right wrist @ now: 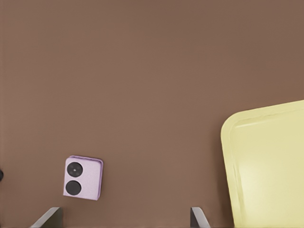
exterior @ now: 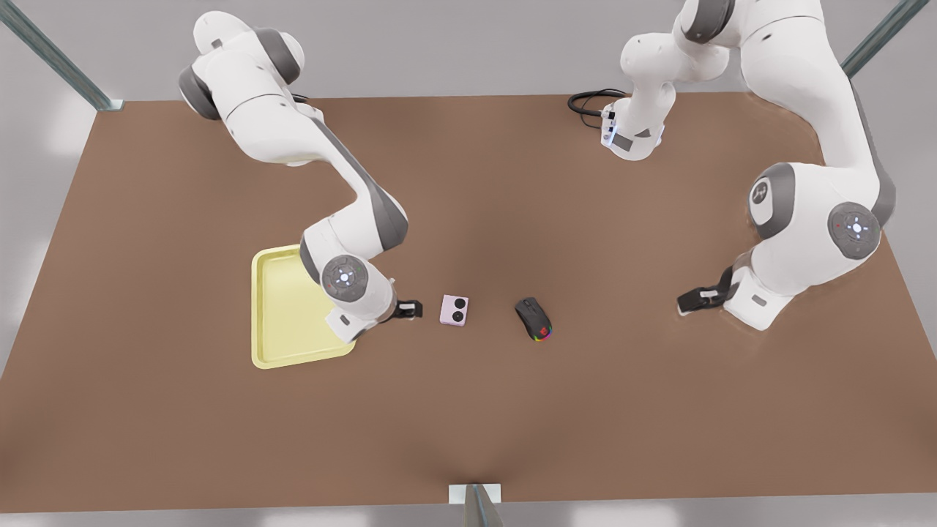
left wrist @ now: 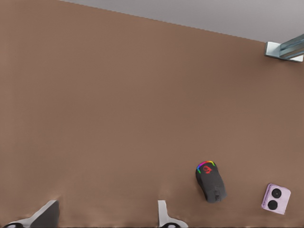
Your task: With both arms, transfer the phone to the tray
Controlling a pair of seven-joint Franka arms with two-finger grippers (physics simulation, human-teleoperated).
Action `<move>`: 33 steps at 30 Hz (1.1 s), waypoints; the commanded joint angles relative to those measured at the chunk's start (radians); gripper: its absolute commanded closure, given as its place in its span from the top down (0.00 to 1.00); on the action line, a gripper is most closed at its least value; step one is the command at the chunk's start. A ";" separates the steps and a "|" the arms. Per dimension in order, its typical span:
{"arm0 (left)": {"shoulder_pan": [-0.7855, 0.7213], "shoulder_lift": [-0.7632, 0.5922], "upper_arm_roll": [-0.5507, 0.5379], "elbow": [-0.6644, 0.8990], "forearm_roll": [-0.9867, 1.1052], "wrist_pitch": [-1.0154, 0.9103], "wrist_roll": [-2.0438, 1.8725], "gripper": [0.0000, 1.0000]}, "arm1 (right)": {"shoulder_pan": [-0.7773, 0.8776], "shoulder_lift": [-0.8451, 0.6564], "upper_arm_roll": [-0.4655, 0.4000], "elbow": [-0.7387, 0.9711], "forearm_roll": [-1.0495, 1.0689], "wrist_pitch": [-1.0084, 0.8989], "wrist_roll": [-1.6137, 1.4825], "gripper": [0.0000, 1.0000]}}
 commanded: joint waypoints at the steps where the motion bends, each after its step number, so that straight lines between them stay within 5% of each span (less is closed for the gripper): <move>1: 0.008 -0.140 0.016 -0.164 -0.016 0.000 0.403 1.00 | 0.032 0.033 0.006 0.002 0.002 0.066 0.416 1.00; 10: 0.008 -0.115 0.016 -0.173 -0.010 -0.005 0.388 1.00 | 0.141 0.253 0.003 0.160 -0.009 0.172 0.808 1.00; 33: 0.008 -0.077 0.016 -0.181 0.010 0.020 0.386 1.00 | 0.223 0.314 -0.026 0.074 -0.127 0.314 0.489 1.00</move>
